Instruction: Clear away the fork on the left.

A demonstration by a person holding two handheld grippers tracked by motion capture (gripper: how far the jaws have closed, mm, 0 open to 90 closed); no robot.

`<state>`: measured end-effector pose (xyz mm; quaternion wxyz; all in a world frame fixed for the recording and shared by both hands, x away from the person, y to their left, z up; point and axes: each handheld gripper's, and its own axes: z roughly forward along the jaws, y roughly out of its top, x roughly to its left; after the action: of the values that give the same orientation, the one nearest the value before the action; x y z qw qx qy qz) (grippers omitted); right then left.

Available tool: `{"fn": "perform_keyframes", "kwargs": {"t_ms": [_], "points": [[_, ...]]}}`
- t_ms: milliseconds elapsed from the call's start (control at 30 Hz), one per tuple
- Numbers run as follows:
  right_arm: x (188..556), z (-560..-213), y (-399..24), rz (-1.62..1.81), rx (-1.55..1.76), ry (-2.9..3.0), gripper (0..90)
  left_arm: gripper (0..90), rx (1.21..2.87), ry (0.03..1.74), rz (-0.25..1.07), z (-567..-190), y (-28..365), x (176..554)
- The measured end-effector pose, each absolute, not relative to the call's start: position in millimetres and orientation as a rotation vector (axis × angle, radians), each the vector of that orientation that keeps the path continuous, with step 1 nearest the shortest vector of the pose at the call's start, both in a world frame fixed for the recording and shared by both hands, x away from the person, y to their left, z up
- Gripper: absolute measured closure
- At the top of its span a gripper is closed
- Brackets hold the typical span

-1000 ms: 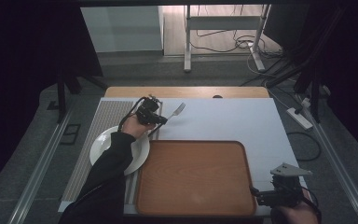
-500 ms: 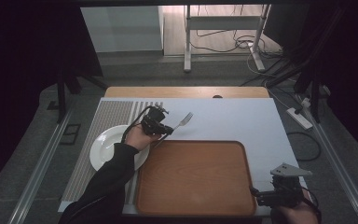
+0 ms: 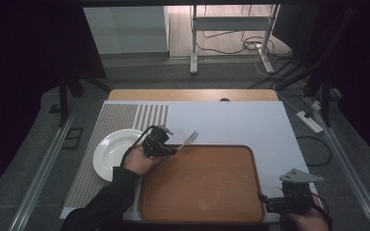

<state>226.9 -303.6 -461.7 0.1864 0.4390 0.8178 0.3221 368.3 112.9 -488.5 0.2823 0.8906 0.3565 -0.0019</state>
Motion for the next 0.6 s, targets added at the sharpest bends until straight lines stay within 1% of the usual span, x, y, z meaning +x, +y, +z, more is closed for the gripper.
{"fn": "perform_keyframes", "kwargs": {"t_ms": [367,600], "points": [[226.3,-461.2,-303.8,0.911,1.230,2.304,0.0,84.7,2.397,1.029,0.004,-494.5,119.4,328.5],[225.8,-461.1,-303.5,0.918,1.230,2.305,0.0,84.6,2.368,1.092,-0.015,-499.9,122.3,306.6]]}}
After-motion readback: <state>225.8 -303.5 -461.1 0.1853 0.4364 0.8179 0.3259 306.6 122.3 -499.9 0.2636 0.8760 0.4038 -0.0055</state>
